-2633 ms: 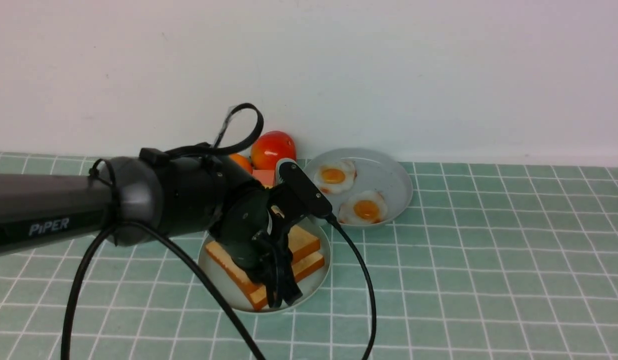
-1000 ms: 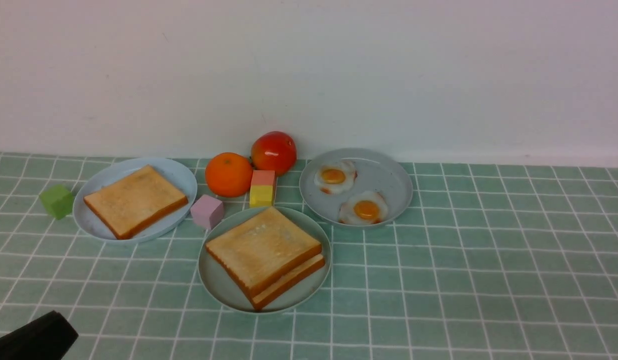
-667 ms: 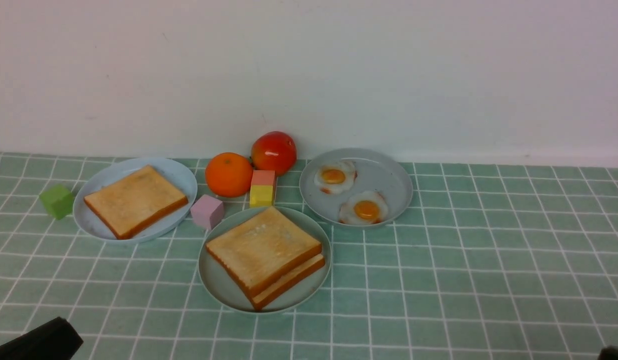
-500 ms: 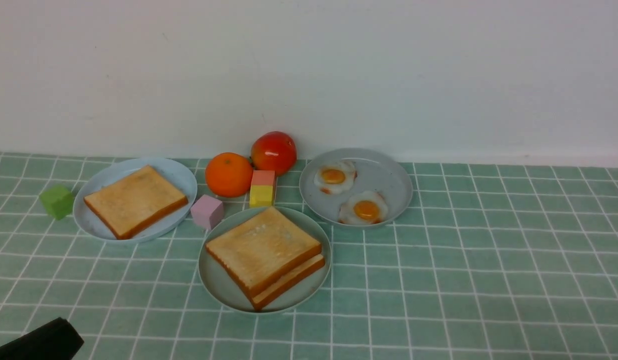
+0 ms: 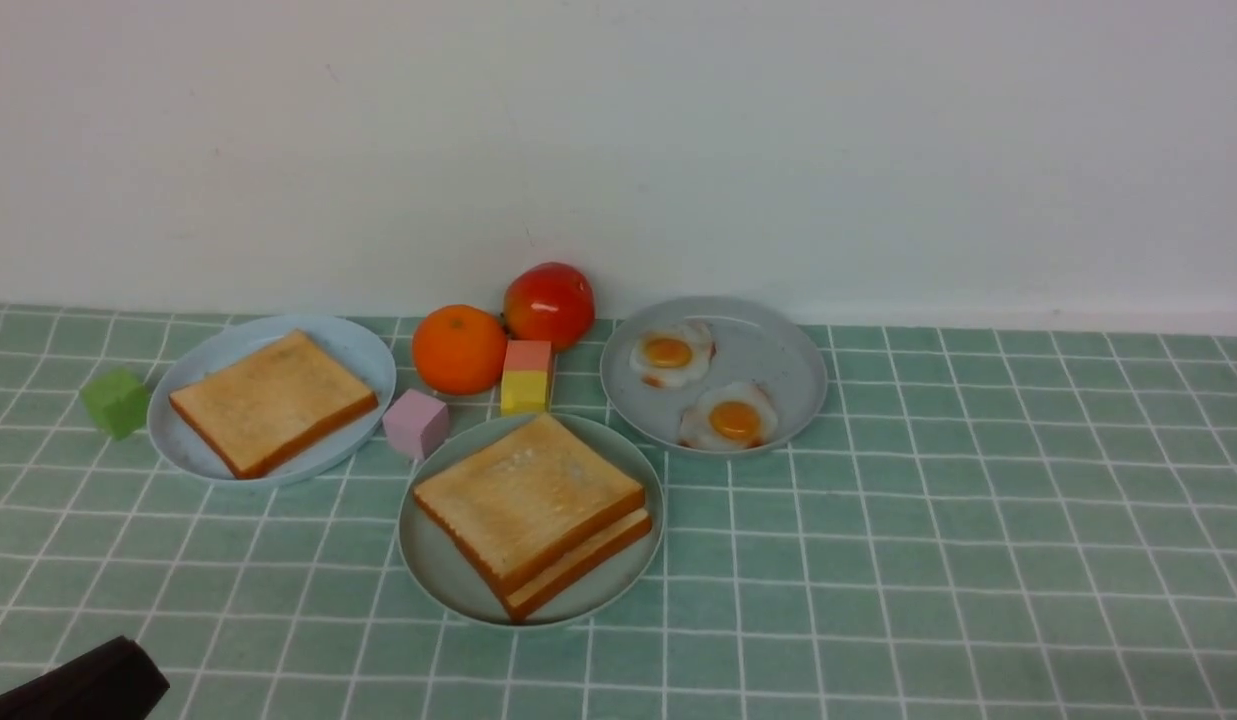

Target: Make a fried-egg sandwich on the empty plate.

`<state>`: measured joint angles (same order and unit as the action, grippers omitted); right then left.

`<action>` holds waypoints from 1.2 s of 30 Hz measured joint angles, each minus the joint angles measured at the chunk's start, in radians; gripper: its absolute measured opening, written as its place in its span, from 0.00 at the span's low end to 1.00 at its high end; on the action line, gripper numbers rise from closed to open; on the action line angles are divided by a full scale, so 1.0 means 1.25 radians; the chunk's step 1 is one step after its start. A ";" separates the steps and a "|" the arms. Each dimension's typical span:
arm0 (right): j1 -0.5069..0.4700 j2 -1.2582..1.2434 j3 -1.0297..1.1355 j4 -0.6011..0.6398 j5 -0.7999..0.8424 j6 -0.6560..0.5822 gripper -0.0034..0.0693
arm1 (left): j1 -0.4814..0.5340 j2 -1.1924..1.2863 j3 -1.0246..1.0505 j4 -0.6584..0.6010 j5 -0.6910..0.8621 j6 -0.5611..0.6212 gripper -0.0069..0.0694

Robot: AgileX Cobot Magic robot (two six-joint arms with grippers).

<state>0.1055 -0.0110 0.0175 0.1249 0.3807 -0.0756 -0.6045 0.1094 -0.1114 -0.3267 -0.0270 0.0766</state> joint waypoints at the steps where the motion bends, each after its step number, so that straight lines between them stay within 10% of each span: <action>1: 0.000 0.000 0.000 0.002 0.000 -0.011 0.03 | 0.000 0.000 0.000 0.000 0.000 0.000 0.08; 30: 0.000 0.000 -0.001 0.017 0.003 -0.043 0.04 | 0.000 0.000 0.006 0.000 -0.010 0.000 0.10; 36: 0.000 0.000 -0.001 0.017 0.003 -0.043 0.04 | 0.165 -0.035 0.027 0.079 -0.027 -0.012 0.07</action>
<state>0.1055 -0.0110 0.0163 0.1463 0.3839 -0.1289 -0.3988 0.0655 -0.0775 -0.2282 -0.0603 0.0615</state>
